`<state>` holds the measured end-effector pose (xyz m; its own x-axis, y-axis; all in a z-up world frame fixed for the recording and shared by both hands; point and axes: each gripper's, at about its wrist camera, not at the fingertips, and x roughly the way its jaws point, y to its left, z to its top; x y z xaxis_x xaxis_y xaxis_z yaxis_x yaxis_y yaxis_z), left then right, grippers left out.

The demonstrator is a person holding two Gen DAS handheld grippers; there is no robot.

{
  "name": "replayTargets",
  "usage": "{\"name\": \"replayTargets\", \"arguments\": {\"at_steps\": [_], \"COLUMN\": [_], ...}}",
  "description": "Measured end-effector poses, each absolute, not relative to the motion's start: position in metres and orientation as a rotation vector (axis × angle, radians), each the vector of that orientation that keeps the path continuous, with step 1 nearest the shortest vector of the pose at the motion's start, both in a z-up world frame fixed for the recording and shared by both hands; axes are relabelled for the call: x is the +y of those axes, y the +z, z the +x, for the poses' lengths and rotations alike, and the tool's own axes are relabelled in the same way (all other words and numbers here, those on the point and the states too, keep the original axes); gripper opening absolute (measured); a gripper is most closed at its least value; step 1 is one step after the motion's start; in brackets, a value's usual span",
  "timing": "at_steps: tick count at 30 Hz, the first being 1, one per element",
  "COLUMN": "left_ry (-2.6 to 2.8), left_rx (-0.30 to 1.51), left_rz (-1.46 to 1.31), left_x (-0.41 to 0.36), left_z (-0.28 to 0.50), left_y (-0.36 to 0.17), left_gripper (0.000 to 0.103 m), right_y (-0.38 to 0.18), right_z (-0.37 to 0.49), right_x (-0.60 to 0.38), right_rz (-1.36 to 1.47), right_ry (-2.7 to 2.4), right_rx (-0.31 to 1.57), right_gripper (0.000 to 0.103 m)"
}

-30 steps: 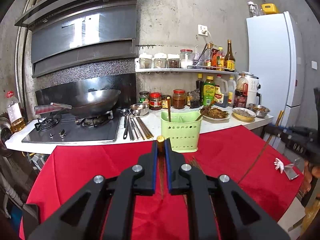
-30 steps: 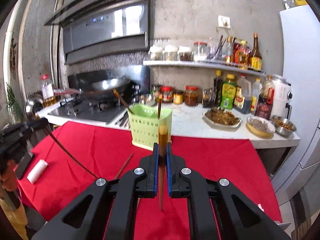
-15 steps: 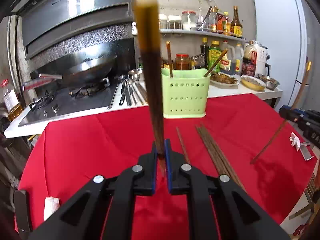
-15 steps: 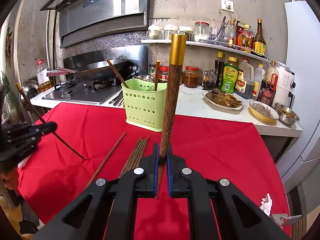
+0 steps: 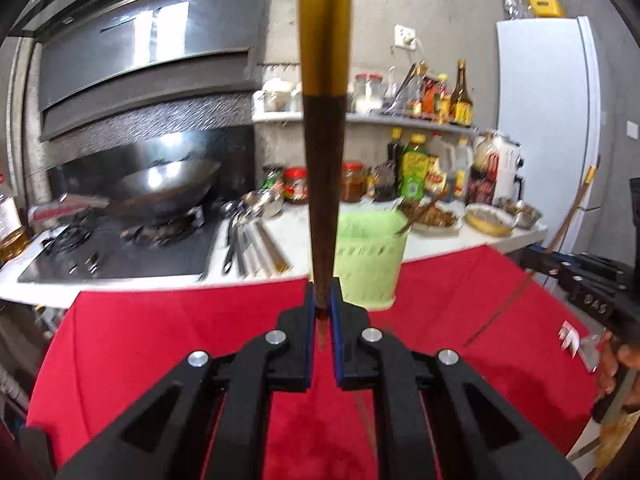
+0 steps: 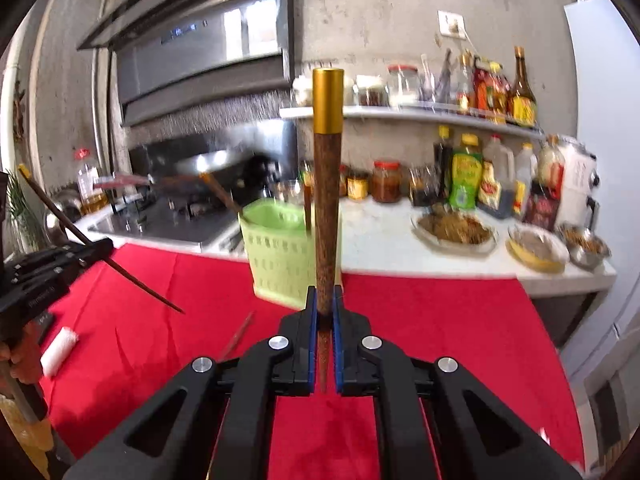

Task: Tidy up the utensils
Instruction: 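Carry both upright chopsticks above the green holder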

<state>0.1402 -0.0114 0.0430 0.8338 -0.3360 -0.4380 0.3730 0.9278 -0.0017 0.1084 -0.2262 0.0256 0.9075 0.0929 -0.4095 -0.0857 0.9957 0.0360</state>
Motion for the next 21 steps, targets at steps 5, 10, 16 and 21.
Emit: {"name": "replayTargets", "arguments": {"at_steps": [5, 10, 16, 21], "left_ry": [-0.421, -0.417, -0.436, -0.446], "left_rx": [0.360, 0.300, 0.351, 0.439], "left_rz": [0.117, 0.132, 0.136, 0.169], "left_x": [-0.044, -0.065, -0.084, -0.095], "left_z": [0.167, 0.199, 0.249, 0.276], "left_y": [0.076, 0.108, 0.101, 0.069], "left_gripper": [0.007, 0.007, 0.007, 0.007], "right_y": [0.069, 0.118, 0.117, 0.076], "right_z": [0.142, 0.163, 0.207, 0.246], "right_x": [-0.217, -0.211, -0.218, -0.217], "right_rz": [-0.018, -0.054, -0.042, -0.050], "right_ry": [0.107, 0.105, 0.123, 0.141], "right_rx": [0.314, 0.211, 0.234, 0.355], "right_gripper": [0.007, 0.007, 0.007, 0.007]}}
